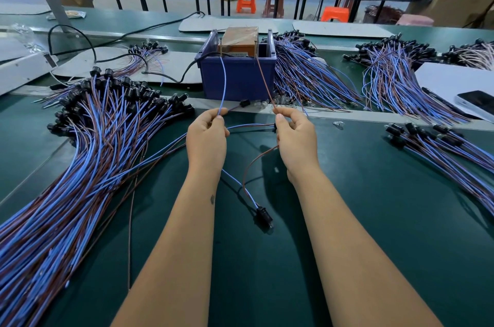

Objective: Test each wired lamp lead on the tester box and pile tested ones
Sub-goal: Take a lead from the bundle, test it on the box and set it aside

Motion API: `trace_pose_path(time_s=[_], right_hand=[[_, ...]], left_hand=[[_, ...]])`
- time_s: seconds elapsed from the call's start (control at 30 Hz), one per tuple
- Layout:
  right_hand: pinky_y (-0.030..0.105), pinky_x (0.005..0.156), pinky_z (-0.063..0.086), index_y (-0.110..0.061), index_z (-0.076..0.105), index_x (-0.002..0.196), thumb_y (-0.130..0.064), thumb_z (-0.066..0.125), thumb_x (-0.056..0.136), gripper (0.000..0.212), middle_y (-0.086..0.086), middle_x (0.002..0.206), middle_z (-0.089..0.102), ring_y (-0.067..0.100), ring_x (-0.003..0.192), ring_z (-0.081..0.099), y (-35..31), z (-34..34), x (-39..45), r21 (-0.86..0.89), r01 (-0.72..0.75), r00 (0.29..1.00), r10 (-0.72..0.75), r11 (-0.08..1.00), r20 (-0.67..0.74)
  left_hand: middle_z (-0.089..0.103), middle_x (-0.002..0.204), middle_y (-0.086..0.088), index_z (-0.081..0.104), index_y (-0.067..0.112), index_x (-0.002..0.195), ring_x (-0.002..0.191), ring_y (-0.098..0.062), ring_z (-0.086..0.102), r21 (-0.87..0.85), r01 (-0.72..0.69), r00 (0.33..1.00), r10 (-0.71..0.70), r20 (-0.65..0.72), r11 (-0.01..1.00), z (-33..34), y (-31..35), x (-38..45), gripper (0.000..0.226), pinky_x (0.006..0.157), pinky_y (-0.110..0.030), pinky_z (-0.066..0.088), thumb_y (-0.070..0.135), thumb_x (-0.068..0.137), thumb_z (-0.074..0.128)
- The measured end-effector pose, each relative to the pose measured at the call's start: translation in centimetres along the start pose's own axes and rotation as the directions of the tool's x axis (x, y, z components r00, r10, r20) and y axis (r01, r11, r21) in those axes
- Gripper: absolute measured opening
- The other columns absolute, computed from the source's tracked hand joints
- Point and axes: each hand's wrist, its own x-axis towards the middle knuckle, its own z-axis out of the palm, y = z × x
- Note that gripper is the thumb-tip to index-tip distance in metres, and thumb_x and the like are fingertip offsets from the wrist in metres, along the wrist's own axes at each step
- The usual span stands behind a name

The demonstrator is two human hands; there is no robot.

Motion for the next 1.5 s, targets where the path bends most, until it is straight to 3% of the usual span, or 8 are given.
trace_pose_path(time_s=[0.6, 1.03, 1.13, 1.2, 1.37, 1.5], right_hand=[[0.018, 0.051, 0.036, -0.028, 0.066, 0.108, -0.019, 0.05, 0.099, 0.02, -0.01, 0.062, 0.047, 0.008, 0.056, 0.04, -0.4, 0.1, -0.1, -0.069, 0.005, 1.0, -0.006, 0.998, -0.007], [0.024, 0.064, 0.041, -0.026, 0.068, 0.11, -0.019, 0.051, 0.098, 0.022, -0.011, 0.068, 0.05, 0.01, 0.065, 0.045, -0.5, 0.0, -0.2, -0.043, -0.008, 1.0, 0.007, 0.999, -0.003], [0.025, 0.06, 0.039, -0.029, 0.068, 0.103, -0.017, 0.05, 0.099, 0.022, -0.007, 0.065, 0.048, 0.011, 0.061, 0.041, -0.6, -0.1, -0.4, 0.018, -0.018, 1.0, 0.018, 1.0, -0.008], [0.023, 0.055, 0.038, -0.028, 0.068, 0.097, -0.012, 0.049, 0.099, 0.025, -0.009, 0.06, 0.046, 0.008, 0.055, 0.039, -0.8, -0.3, -0.4, 0.134, -0.043, 0.998, 0.048, 0.99, -0.03], [0.017, 0.053, 0.041, -0.021, 0.07, 0.104, -0.006, 0.048, 0.101, 0.026, -0.008, 0.06, 0.053, 0.004, 0.053, 0.046, -1.5, -0.8, -0.6, 0.44, -0.128, 0.992, 0.105, 0.889, 0.076], [0.016, 0.059, 0.046, -0.017, 0.064, 0.108, -0.006, 0.055, 0.098, 0.018, -0.005, 0.068, 0.066, 0.003, 0.058, 0.057, -1.9, -0.5, -1.0, 0.456, -0.098, 0.989, 0.036, 0.885, 0.143]], left_hand=[[0.053, 0.046, 0.019, 0.066, 0.033, 0.091, 0.041, 0.003, 0.041, 0.013, 0.0, 1.0, 0.0, 0.002, 1.0, 0.1, -0.1, 0.1, 0.029, 0.042, -0.006, 0.033, 0.013, 0.097, 0.046], [0.053, 0.052, 0.014, 0.068, 0.031, 0.093, 0.043, 0.006, 0.043, 0.029, -0.007, 1.0, 0.007, 0.001, 1.0, 0.1, -0.3, 0.2, 0.028, 0.042, -0.002, 0.033, 0.013, 0.096, 0.046], [0.053, 0.049, 0.017, 0.069, 0.026, 0.098, 0.046, 0.007, 0.044, 0.018, -0.016, 1.0, 0.016, 0.013, 1.0, 0.1, -0.2, 0.2, 0.026, 0.045, -0.001, 0.035, 0.013, 0.097, 0.046], [0.054, 0.051, 0.016, 0.068, 0.027, 0.1, 0.048, 0.003, 0.044, 0.001, -0.014, 0.999, 0.014, 0.05, 1.0, 0.3, 0.0, 0.1, 0.025, 0.047, -0.008, 0.039, 0.015, 0.098, 0.046], [0.062, 0.061, 0.01, 0.068, 0.026, 0.099, 0.052, -0.004, 0.051, -0.019, -0.014, 0.962, 0.019, 0.272, 1.0, 1.3, 0.4, -0.8, 0.025, 0.049, -0.014, 0.04, 0.015, 0.101, 0.046], [0.067, 0.07, 0.014, 0.073, 0.028, 0.096, 0.063, 0.005, 0.056, 0.011, -0.071, 0.923, 0.062, 0.379, 0.997, 1.4, 0.6, -1.5, 0.025, 0.058, -0.008, 0.042, 0.015, 0.099, 0.052]])
